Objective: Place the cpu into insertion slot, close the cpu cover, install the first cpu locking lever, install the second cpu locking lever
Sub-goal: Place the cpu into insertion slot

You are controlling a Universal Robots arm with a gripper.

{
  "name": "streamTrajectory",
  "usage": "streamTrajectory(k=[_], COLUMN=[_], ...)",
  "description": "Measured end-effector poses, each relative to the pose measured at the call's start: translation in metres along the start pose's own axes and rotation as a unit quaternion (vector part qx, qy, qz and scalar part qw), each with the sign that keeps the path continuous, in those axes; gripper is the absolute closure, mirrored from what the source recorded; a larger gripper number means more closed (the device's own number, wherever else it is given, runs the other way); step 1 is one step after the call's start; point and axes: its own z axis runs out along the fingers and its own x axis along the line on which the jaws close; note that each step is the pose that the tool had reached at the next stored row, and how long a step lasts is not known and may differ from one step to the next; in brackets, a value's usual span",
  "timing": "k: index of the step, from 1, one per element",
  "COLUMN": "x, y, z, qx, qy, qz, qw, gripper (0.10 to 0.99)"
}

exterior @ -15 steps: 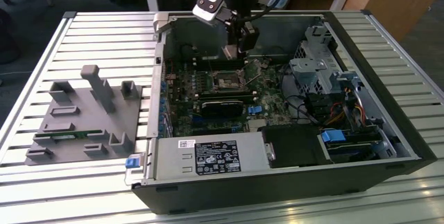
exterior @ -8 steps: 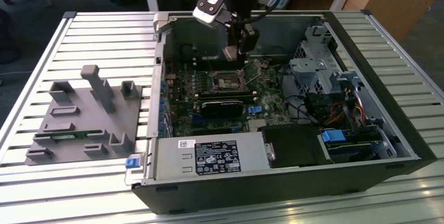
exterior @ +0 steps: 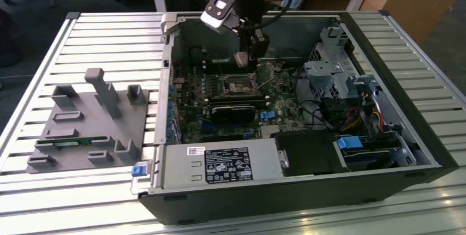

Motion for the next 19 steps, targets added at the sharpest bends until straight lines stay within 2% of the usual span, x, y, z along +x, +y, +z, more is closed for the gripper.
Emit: streamTrajectory(k=[2, 3, 5, 15, 19], x=[0.0000, -0.0001, 0.0000, 0.0006, 0.0006], y=[-0.0002, -0.0003, -0.0004, -0.0007, -0.0009], z=[0.0017, 0.0033, 0.0045, 0.0086, 0.0115], qx=[-0.0003, -0.0006, -0.0008, -0.0010, -0.0014], qy=[-0.0018, -0.0034, -0.0046, -0.0054, -0.0086], qz=[0.019, 0.037, 0.050, 0.059, 0.092], qw=[0.9998, 0.9993, 0.9988, 0.9983, 0.9957], gripper=[0.561, 0.561, 0.561, 0.561, 0.561])
